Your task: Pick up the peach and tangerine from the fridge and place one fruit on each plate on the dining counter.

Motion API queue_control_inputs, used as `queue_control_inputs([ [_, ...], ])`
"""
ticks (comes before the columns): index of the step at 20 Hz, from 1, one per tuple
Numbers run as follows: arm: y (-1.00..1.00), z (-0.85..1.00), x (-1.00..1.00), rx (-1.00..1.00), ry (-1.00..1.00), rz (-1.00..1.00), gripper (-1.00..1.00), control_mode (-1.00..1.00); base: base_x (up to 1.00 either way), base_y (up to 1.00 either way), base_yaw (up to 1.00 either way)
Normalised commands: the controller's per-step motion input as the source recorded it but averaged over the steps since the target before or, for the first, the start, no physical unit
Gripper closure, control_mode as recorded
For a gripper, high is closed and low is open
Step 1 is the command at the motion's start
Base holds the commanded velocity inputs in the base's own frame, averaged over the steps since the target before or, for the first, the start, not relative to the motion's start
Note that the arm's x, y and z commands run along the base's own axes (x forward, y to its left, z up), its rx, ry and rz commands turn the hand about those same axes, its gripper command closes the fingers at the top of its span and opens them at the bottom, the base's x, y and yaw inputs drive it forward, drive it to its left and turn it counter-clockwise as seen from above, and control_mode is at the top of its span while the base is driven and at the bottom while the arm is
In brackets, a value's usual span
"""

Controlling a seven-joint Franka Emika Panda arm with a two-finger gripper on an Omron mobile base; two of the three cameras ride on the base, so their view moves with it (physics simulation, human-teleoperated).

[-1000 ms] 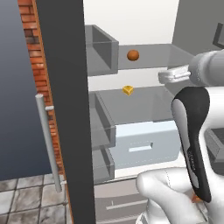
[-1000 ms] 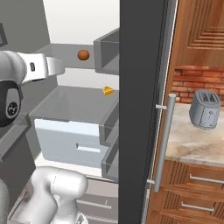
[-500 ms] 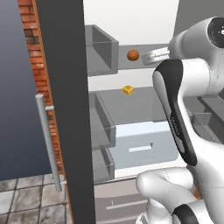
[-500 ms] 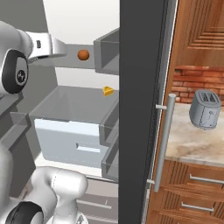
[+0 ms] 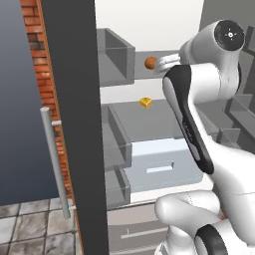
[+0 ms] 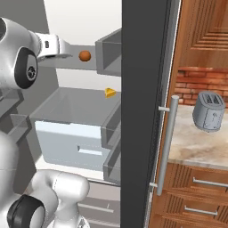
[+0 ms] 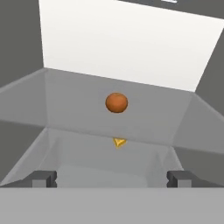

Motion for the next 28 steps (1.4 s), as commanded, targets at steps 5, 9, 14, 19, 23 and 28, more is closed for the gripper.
queue_control_inputs([
  [5,0.0,-0.15,0.41,0.0,0.02,0.0,-1.0,-1.0,0.0,0.0,0.0],
  [9,0.0,-0.08,0.59,0.0,0.07,0.0,-1.0,-1.0,0.0,0.0,0.0],
  [14,-0.01,-0.1,0.47,0.0,0.02,0.0,-1.0,-1.0,0.0,0.0,0.0],
  [19,-0.01,-0.15,0.34,0.0,0.0,0.0,-1.0,-1.0,0.0,0.0,0.0],
  [23,0.0,-0.11,0.28,0.0,0.02,0.0,-1.0,-1.0,0.0,0.0,0.0],
  [28,-0.03,-0.07,0.49,0.0,0.03,0.0,-1.0,-1.0,0.0,0.0,0.0],
])
